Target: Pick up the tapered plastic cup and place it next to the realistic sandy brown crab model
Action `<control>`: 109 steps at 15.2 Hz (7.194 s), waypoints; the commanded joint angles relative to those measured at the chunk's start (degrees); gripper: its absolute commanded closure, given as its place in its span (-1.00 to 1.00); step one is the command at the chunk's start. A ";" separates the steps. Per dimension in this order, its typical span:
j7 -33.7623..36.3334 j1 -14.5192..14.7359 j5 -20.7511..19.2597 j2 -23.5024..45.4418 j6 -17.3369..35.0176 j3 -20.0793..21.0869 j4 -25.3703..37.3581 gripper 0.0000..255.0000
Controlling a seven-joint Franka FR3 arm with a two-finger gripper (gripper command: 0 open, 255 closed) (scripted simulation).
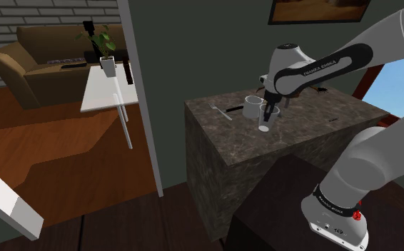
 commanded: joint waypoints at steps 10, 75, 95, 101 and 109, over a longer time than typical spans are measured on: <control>-1.33 0.41 1.37 -4.87 -9.94 0.95 5.12 1.00; -61.00 -14.12 26.21 39.29 -23.57 -33.77 62.40 1.00; -63.09 -14.48 29.63 42.58 -9.35 -32.19 50.42 1.00; -64.31 -15.20 31.62 44.58 -5.48 -31.21 47.99 1.00; -65.27 -15.86 33.19 46.15 -2.92 -30.34 46.62 1.00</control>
